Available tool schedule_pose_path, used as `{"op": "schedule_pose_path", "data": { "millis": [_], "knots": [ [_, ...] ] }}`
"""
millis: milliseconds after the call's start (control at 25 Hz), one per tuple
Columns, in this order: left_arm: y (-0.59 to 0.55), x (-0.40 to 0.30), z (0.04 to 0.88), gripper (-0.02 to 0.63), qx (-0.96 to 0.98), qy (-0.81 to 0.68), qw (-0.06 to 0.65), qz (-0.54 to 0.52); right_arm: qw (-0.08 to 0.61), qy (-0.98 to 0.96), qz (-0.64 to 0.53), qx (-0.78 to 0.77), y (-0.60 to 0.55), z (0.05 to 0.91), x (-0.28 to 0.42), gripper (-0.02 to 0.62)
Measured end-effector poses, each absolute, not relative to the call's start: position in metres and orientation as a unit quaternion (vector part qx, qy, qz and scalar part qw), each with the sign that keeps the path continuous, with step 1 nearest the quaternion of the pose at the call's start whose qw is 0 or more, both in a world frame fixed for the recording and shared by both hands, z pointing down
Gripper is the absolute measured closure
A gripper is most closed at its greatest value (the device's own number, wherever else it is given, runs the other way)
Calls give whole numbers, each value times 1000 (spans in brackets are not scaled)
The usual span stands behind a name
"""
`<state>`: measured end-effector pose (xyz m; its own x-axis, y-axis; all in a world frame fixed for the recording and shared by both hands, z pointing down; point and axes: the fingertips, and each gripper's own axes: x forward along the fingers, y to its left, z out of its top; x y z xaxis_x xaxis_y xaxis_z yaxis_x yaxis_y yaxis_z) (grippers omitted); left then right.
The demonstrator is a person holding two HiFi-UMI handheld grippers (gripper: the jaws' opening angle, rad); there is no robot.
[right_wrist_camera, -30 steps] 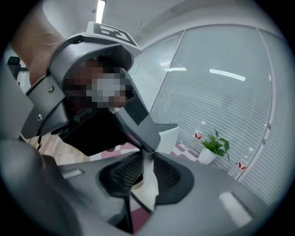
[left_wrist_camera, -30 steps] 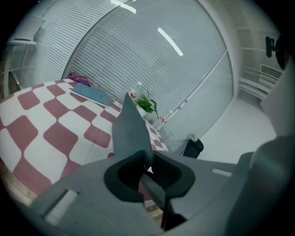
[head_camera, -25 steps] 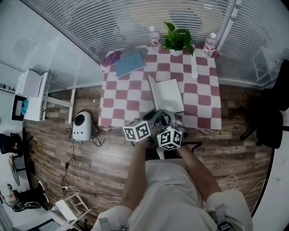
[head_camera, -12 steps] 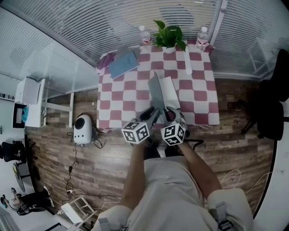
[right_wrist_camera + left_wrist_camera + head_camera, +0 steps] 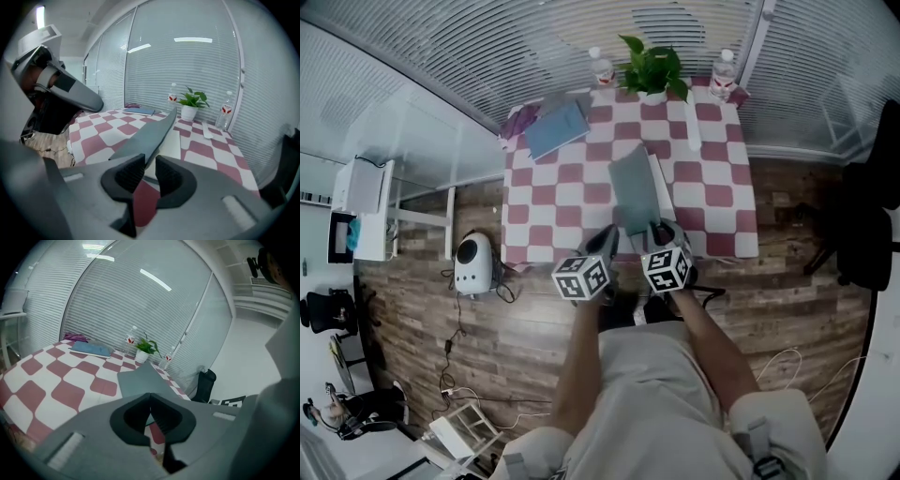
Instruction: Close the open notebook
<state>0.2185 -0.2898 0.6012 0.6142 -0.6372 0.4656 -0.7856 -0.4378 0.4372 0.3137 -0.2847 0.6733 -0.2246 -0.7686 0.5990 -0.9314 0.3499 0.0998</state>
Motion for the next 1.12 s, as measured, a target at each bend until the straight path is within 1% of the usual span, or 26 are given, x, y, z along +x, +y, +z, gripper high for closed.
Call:
{"op": "schedule_pose_path", "data": {
  "millis": [360,560,760,920,1120],
  "knots": [
    [-288,196,604,598,836,-433,313,123,307,-742,184,566,-290,691,323,490],
    [-277,186,597,598,839,-435,301,126,300,-729,218,575,-290,696,326,474],
    [-252,184,588,597,840,-441,291,122,270,-720,254,587,-285,690,327,463],
    [-229,182,578,597,844,-445,281,105,279,-728,246,575,-255,667,324,462],
    [-195,181,563,597,841,-459,276,73,257,-751,209,571,-200,638,325,462]
  ]
}}
